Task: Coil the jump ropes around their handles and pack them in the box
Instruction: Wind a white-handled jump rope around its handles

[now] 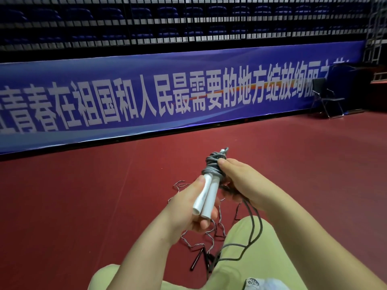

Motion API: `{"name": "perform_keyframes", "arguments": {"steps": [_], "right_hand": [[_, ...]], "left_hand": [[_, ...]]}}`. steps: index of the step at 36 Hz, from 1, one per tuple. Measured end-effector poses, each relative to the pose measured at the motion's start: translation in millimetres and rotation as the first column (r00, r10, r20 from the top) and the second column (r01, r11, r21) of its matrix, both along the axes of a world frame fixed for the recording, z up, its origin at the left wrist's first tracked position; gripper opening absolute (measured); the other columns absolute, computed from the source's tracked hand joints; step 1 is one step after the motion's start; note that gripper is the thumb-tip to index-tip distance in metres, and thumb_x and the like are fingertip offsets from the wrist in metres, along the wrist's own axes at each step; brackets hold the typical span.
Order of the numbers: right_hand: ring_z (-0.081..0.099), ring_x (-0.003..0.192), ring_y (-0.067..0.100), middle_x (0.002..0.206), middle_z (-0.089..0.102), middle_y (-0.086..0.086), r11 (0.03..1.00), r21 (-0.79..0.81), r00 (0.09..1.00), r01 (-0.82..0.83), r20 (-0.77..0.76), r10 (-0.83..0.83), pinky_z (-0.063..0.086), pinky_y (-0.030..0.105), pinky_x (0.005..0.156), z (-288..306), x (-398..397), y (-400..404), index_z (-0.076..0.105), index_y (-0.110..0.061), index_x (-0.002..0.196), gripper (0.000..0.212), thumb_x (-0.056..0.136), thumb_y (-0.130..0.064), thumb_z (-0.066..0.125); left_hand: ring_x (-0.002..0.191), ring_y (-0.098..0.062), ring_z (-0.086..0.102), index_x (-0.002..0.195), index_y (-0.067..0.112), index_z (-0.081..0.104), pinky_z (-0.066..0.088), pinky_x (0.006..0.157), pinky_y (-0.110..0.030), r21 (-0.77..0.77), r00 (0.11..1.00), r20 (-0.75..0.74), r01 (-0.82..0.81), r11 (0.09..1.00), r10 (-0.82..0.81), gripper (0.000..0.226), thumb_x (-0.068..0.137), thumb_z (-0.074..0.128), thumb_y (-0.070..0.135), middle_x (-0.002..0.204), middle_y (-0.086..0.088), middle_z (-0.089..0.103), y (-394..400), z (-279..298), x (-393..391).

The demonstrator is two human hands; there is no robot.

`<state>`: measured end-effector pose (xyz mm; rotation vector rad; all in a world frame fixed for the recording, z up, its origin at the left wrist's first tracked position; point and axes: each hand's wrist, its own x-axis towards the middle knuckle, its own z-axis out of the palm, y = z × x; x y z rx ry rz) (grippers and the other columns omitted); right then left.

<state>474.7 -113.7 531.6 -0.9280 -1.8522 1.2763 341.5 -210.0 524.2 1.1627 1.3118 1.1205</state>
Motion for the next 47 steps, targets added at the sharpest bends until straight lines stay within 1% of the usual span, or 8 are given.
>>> {"name": "perform_keyframes", "arguments": {"steps": [7,12,15,23,34,39,43,47], "right_hand": [[0.030,0.047,0.015,0.070,0.040,0.008,0.996,0.073,0.987,0.044,0.153,-0.055,0.024,0.025,0.045,-8,-3,0,0.050,-0.006,0.113,0.052,0.101,-0.050,0.026],[0.031,0.039,0.010,0.062,0.042,0.002,0.997,0.053,0.987,0.056,0.147,-0.063,0.025,0.023,0.043,-13,4,-1,0.051,-0.011,0.110,0.044,0.102,-0.049,0.030],[0.032,0.037,0.004,0.065,0.043,0.001,0.995,0.061,0.988,0.072,0.133,-0.080,0.027,0.020,0.042,-16,4,-2,0.052,-0.012,0.110,0.043,0.102,-0.048,0.030],[0.032,0.038,0.003,0.060,0.044,-0.004,0.993,-0.114,0.988,-0.043,-0.153,0.025,0.023,0.020,0.041,-11,-1,-12,0.057,-0.023,0.095,0.044,0.089,-0.065,0.044],[0.036,0.037,0.000,0.052,0.044,-0.006,0.995,0.002,0.867,-0.099,-0.490,0.087,0.029,0.011,0.038,5,2,-30,0.052,-0.008,0.094,0.020,0.099,-0.027,0.049],[0.051,0.044,0.000,0.057,0.057,-0.010,0.979,0.041,0.805,-0.200,-0.562,0.188,0.039,0.013,0.041,2,9,-25,0.054,-0.005,0.114,0.055,0.073,-0.041,0.057],[0.056,0.048,0.000,0.057,0.060,-0.012,0.945,0.113,0.699,-0.307,-0.647,0.305,0.043,0.013,0.045,4,9,-28,0.052,0.001,0.118,0.078,0.058,-0.047,0.069],[0.055,0.051,-0.002,0.062,0.060,-0.014,0.941,0.208,0.694,-0.268,-0.635,0.338,0.044,0.015,0.050,9,5,-32,0.051,0.003,0.113,0.086,0.057,-0.056,0.078]], "left_hand": [[0.042,-0.011,0.037,0.091,0.010,0.059,0.032,0.047,-0.021,0.001,0.984,-0.165,-0.071,0.997,0.071,0.054,0.097,0.031,0.056,0.058,0.000,0.057,5,-7,1],[0.063,-0.018,0.048,0.083,0.014,0.059,0.039,0.066,-0.035,0.119,0.861,-0.464,-0.172,0.978,0.207,0.079,0.062,0.029,0.083,0.073,0.003,0.059,8,-10,-11],[0.068,-0.019,0.049,0.077,0.014,0.054,0.038,0.067,-0.035,0.165,0.808,-0.536,-0.184,0.969,0.245,0.067,0.074,0.032,0.077,0.075,0.002,0.055,8,-10,-10],[0.067,-0.014,0.052,0.079,0.027,0.052,0.038,0.060,-0.033,0.299,0.713,-0.606,-0.207,0.932,0.352,0.044,0.069,0.046,0.069,0.071,0.010,0.054,5,-7,-7],[0.071,-0.011,0.057,0.088,0.033,0.053,0.041,0.063,-0.031,0.359,0.720,-0.602,-0.141,0.922,0.345,0.042,0.060,0.062,0.063,0.083,0.007,0.059,-2,12,0],[0.084,-0.022,0.066,0.100,0.013,0.070,0.052,0.086,-0.042,0.120,0.963,-0.204,0.203,0.972,-0.176,0.065,0.073,0.052,0.070,0.089,-0.004,0.070,-10,22,-9],[0.091,-0.029,0.068,0.124,0.017,0.061,0.050,0.085,-0.044,0.095,0.782,0.198,0.585,0.805,-0.592,0.080,0.077,0.045,0.079,0.103,-0.014,0.069,-10,10,-3],[0.071,-0.018,0.065,0.120,0.015,0.057,0.053,0.077,-0.036,0.169,0.630,0.417,0.654,0.737,-0.655,0.073,0.082,0.042,0.075,0.085,-0.005,0.065,-6,-5,12]]}}
